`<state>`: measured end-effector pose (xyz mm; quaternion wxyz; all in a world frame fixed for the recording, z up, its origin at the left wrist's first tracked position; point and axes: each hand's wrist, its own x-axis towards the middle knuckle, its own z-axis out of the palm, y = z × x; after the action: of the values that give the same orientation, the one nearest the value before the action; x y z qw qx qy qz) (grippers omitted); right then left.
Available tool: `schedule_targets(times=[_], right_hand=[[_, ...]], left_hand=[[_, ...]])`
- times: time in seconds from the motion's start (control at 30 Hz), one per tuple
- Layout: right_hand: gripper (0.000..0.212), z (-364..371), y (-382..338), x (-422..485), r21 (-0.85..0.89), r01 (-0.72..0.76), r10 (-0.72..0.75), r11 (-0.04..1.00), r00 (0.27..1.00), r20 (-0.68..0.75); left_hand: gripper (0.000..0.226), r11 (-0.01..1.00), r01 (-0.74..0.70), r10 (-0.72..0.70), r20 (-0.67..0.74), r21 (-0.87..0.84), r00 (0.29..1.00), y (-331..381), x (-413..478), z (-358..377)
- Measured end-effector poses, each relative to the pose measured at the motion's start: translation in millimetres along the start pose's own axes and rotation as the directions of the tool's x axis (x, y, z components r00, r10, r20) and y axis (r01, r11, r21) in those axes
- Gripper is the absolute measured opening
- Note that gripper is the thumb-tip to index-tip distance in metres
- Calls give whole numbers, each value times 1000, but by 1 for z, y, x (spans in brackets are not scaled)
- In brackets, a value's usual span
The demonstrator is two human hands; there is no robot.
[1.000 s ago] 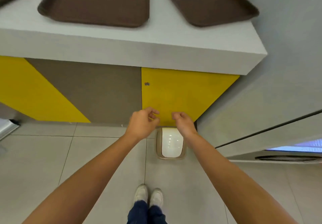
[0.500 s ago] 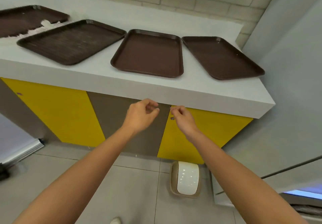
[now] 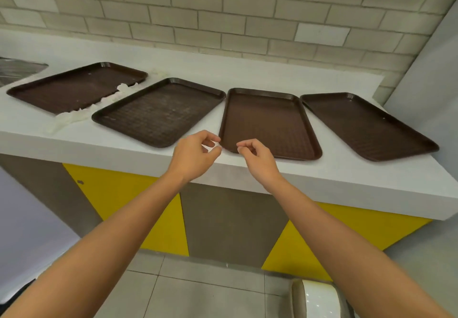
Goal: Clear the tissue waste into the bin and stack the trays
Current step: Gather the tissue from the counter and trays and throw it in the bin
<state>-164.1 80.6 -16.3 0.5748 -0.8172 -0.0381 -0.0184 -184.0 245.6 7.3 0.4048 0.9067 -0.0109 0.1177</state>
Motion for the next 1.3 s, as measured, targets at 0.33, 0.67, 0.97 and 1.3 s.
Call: schedule_targets(times=[0.33,0.67,0.97,1.3], right_hand=[[14,87,-20,103,20,37,-38,999,994,99],[18,162,-49,255,-24,41,-37,999,988,148],[30,226,-57,347,-96,25,-6,995,980,197],[38,308,-64,477,-260,12,4,966,998,62]], left_hand=[[19,998,58,-58,-37,8,998,-74,85,-43],[18,994,109,-106,-110,20,988,-139,229,-88],[25,986,167,-167,-115,-8,979,-200,324,-116],[35,991,101,-104,24,86,994,-285,456,-145]])
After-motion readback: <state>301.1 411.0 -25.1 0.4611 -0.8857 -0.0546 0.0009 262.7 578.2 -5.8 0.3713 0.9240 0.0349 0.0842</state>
